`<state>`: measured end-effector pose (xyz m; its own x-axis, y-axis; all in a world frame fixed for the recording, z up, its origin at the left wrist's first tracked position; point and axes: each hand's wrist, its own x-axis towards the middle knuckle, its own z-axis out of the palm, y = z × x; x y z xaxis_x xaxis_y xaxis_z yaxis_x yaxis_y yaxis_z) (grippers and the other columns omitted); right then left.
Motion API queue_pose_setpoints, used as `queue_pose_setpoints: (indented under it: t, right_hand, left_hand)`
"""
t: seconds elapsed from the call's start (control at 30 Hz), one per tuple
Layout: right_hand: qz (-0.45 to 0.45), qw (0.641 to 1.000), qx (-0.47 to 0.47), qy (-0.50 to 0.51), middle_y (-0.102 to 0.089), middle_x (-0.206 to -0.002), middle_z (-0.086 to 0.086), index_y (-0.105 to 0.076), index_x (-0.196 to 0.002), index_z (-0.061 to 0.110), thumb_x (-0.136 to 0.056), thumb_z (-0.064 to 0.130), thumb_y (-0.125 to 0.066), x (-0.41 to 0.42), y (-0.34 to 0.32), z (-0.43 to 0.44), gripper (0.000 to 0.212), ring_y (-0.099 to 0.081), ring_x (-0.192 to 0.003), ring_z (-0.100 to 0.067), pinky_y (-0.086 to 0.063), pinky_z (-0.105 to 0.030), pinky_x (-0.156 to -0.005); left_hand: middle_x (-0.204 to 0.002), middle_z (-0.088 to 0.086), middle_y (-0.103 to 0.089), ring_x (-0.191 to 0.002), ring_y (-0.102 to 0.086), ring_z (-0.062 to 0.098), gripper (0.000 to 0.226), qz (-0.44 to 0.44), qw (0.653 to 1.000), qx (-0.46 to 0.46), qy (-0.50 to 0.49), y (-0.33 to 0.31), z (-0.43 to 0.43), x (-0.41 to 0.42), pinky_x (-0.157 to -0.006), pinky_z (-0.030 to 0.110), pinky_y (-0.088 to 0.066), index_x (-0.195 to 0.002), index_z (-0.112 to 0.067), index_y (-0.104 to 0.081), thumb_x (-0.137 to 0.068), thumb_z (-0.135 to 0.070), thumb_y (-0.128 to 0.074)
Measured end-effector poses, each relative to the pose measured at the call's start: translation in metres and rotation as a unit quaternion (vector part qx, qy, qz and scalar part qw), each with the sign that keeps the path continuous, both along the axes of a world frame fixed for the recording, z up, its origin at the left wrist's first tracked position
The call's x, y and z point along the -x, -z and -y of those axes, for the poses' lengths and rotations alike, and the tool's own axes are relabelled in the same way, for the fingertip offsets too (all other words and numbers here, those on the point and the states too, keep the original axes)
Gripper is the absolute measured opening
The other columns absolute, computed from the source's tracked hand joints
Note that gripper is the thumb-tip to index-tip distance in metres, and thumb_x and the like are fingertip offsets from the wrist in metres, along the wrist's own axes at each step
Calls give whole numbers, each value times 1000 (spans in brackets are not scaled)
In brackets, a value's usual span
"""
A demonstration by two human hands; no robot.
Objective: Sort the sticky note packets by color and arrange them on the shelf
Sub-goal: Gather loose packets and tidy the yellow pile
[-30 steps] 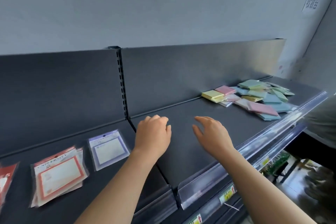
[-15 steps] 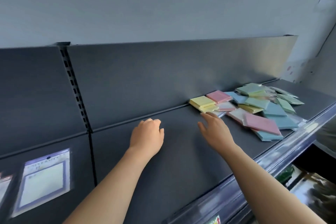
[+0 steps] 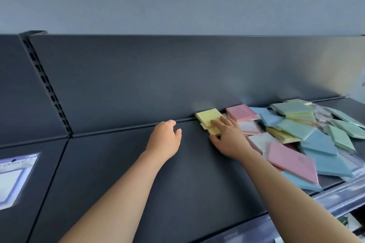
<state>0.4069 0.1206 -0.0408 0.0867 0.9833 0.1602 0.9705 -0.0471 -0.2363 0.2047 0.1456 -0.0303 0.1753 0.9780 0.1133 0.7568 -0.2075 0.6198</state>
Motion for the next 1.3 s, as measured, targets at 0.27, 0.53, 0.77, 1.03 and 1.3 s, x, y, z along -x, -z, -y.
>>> queue_pose_setpoints:
  t: [0.27, 0.53, 0.77, 1.03, 1.3]
  right_hand:
    - [-186, 972, 6, -140, -44, -146, 1, -58, -130, 18, -91, 6, -48, 19, -2, 24, 42, -41, -134, -15, -28, -19, -107]
    - [-27, 999, 25, 20, -58, -120, -10, -52, -112, 8, -92, 44, -50, 11, 4, 3, 41, -45, -119, -28, -28, -39, -106]
    - [-162, 986, -12, 28, -58, -117, -11, -52, -119, 6, -79, 20, -65, 35, -8, 8, 44, -50, -114, -30, -42, -35, -86]
    - [-269, 962, -23, -45, -63, -103, -3, -51, -124, 18, -85, 9, -47, 89, -20, 23, 41, -57, -91, -22, -39, -28, -65]
    - [-326, 938, -44, -112, -61, -81, 5, -54, -124, 22, -88, 10, -52, 158, -37, 42, 38, -55, -66, -11, -43, -20, -53]
  left_hand:
    - [-147, 7, -43, -135, -37, 25, 53, -19, 999, 34, 3, 1, -1, -3, -109, 34, -31, -147, -11, -35, -100, -34, -43]
    - [-144, 5, -40, -132, -32, 30, 65, -82, 994, 65, -22, -2, 13, -5, -101, 37, -35, -141, -14, -38, -89, -46, -60]
    - [-108, 0, -56, -98, -56, 24, 45, -52, 993, 89, -53, -5, 23, 13, -72, 33, -43, -109, -12, -50, -83, -44, -68]
    - [-105, -2, -52, -93, -59, 21, 23, 124, 981, 109, -102, -14, 50, 62, -72, 38, -53, -115, -15, -38, -93, -19, -45]
    - [-106, -1, -56, -97, -63, 24, 18, 194, 963, 80, -169, -22, 82, 144, -85, 46, -55, -109, -19, -43, -91, -17, -40]
